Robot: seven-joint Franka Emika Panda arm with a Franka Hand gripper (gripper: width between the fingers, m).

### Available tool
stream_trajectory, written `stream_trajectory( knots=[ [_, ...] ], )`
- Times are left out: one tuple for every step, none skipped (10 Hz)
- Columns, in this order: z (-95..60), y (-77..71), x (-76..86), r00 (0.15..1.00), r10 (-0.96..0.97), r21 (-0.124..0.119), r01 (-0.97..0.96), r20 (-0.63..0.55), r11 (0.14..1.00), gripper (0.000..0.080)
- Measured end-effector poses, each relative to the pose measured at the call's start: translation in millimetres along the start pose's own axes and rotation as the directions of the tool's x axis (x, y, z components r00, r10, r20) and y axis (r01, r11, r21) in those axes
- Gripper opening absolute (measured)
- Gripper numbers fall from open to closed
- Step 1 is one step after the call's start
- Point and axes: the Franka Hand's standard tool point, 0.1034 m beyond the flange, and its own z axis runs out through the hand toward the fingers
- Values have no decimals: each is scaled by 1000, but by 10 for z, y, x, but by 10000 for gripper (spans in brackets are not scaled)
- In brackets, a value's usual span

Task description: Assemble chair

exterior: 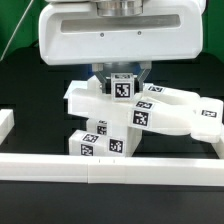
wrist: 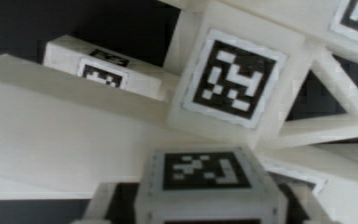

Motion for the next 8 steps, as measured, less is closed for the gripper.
stream_trajectory(
  knots=[
    [0, 0, 0, 1000, 2, 0, -2, 0, 1000, 265],
    [0, 1, 0, 1000, 25, 0, -25, 0, 1000, 265],
    [0, 14, -1, 1000, 27, 0, -27, 0, 1000, 265],
    [3, 13, 0, 993, 118, 9, -118, -1, 993, 265],
    [7, 17, -2, 983, 182, 9, -182, 0, 983, 265],
    [7, 12, -2, 974, 227, 9, -227, 1, 974, 265],
    [8, 10, -2, 950, 314, 9, -314, 2, 950, 265],
    [8, 9, -2, 929, 371, 9, -371, 2, 929, 265]
  ],
)
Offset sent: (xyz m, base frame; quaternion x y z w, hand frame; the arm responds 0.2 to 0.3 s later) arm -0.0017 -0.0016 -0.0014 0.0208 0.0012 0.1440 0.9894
